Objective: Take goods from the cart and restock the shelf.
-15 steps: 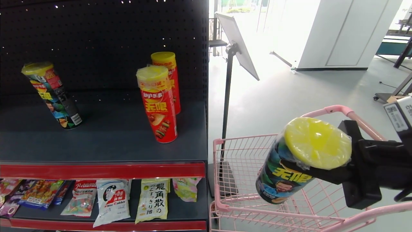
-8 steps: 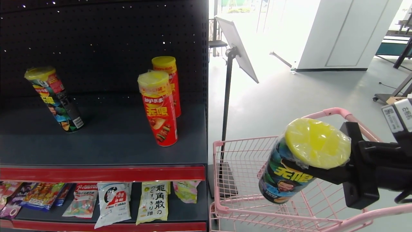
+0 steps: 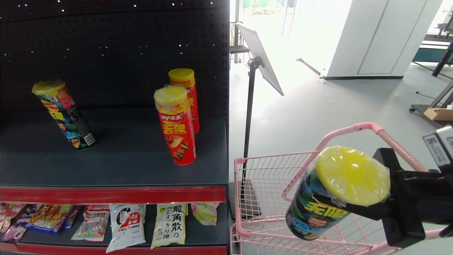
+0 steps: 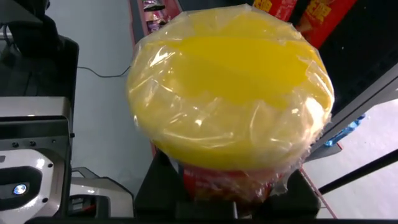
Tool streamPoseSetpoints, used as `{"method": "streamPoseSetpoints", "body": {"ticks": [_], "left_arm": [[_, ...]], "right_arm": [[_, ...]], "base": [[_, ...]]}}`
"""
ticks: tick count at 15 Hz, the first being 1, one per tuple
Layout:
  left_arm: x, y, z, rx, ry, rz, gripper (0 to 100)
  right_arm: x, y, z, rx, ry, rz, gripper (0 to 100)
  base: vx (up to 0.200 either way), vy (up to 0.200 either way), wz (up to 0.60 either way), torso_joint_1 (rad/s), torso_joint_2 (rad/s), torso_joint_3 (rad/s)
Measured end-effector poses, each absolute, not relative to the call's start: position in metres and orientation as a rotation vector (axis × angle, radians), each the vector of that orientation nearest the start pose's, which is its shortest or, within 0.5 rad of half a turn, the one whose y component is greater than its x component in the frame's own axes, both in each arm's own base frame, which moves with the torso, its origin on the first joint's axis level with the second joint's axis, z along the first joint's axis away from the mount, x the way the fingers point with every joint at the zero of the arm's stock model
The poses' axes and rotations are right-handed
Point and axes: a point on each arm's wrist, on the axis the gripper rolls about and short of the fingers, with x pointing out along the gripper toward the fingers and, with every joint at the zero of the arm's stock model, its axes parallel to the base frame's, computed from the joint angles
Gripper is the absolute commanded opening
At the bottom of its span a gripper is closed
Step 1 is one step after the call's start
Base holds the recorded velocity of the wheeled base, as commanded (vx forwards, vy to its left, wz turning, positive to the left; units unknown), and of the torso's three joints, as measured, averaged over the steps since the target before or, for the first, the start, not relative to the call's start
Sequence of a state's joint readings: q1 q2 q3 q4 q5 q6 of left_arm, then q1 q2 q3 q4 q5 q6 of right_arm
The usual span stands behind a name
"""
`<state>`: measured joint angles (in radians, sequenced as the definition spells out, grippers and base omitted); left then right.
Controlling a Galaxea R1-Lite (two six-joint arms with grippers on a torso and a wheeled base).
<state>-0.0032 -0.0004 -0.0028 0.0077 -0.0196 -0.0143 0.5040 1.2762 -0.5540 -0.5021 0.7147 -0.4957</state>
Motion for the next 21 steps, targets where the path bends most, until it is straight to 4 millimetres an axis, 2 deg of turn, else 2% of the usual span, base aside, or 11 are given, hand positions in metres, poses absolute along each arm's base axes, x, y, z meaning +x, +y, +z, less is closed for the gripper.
{"method": "streamPoseSetpoints", "body": {"ticks": [4,8,21], "left_arm": [[-0.0231,-0.0004,0.0756,-0.015,0.004,-0.023,100],[-0.0231,-0.0004,0.0757,-0.015,0.003,-0.023,100],[-0.0231,-0.0004,0.0756,-0.016,0.004,-0.023,100]], "right_arm": [[0.1561,0.1031,0.2159,-0.411,-0.112,1.237,0],[0.1516,0.1005,0.2142,-0.412,-0.110,1.231,0],[0.1564,0.1048,0.2200,-0.428,-0.112,1.164,0]], "base": [[0.000,0.000,0.00,0.000,0.00,0.000],[0.000,0.000,0.00,0.000,0.00,0.000],[0.000,0.200,0.00,0.002,0.00,0.001]]}}
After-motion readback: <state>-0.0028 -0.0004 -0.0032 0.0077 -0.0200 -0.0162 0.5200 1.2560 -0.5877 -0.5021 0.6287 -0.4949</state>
